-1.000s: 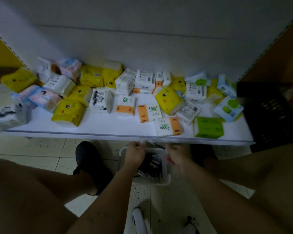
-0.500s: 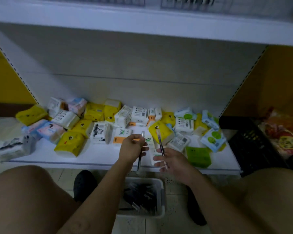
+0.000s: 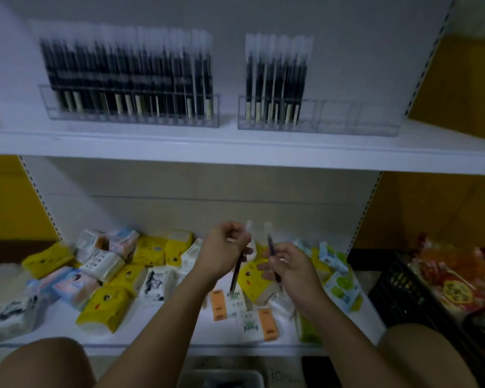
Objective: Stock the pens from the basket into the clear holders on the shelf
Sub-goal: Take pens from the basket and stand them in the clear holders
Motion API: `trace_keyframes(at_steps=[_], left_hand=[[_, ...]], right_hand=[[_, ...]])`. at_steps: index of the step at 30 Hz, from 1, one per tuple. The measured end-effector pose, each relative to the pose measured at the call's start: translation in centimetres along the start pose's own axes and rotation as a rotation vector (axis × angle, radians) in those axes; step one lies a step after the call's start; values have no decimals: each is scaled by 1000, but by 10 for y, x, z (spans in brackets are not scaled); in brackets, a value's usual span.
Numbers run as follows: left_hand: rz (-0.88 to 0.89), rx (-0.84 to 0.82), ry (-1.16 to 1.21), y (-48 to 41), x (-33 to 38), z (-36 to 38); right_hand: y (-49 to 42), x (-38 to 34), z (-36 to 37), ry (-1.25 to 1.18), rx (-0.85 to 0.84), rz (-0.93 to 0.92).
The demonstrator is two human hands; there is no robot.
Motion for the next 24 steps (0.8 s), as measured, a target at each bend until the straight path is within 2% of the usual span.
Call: trace_keyframes(at_steps=[8,15,24], left_hand=[[187,26,-122,24,69,2],[447,65,-190,55,143,5],[593,109,-269,72,232,23]], right_hand=[[-2,-71,-10,166,84,-308],[5,-132,-24,131,159,-409],[-18,-224,-62,177,254,-602]])
Point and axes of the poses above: each hand's wrist, its own y-axis away from the middle knuckle, its own z-axis out of the palm, x = y × z, the point moved 7 cm from there along -y, towards the middle knuckle, and after that the axes turned 10 degrees about -z, right-handed, at the moved point
